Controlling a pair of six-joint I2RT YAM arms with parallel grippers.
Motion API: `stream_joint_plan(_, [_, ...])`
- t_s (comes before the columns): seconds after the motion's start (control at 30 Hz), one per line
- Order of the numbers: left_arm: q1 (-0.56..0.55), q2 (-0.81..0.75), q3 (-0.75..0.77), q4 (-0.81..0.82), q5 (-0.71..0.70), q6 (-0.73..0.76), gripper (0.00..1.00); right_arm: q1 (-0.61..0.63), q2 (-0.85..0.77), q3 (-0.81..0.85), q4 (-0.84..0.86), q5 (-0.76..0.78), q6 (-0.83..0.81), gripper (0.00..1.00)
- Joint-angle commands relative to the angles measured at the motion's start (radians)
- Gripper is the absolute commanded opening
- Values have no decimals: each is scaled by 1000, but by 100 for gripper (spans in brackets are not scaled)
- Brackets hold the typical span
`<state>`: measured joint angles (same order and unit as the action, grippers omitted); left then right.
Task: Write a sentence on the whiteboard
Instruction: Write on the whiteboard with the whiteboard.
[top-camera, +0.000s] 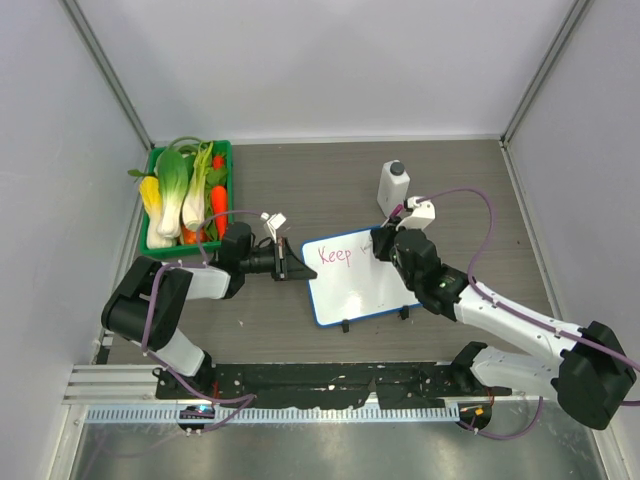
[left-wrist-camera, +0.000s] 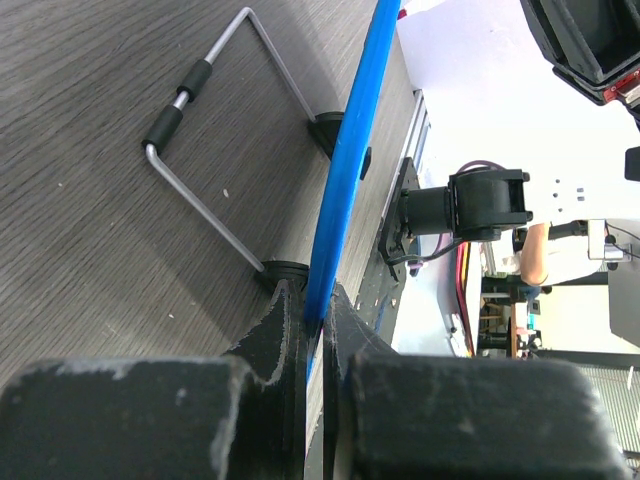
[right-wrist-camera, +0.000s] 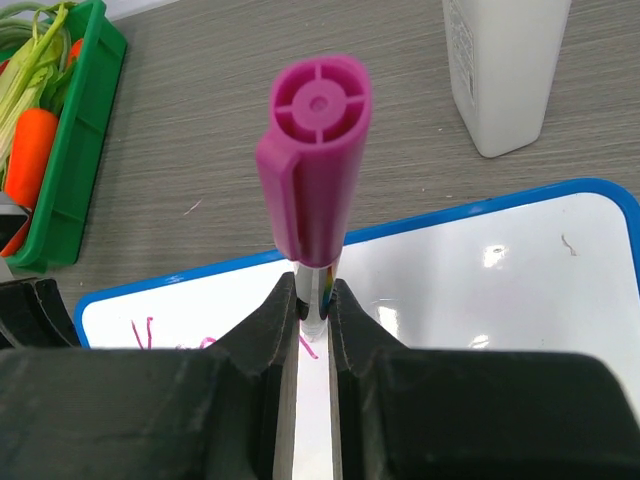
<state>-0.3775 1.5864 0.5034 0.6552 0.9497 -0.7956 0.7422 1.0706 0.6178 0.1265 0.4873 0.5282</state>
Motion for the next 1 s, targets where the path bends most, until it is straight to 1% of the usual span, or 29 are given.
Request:
stream_joint_plan(0.0, [-17,-3,4,-77,-38,33,0,-3,-17,-16,-7,2,12,2])
stream_joint_plan(0.57, [-21,-2,4,-77,-42,33,0,-3,-54,-92,-28,-69,46,1])
stream_joint_plan(0.77, [-21,1,4,-77,-42,35,0,-3,-84,-73,-31,-61,29,1])
stream_joint_plan(0.97, [-21,-2,4,-80,-42,35,0,-3,-118,-17,-25,-69,27,1])
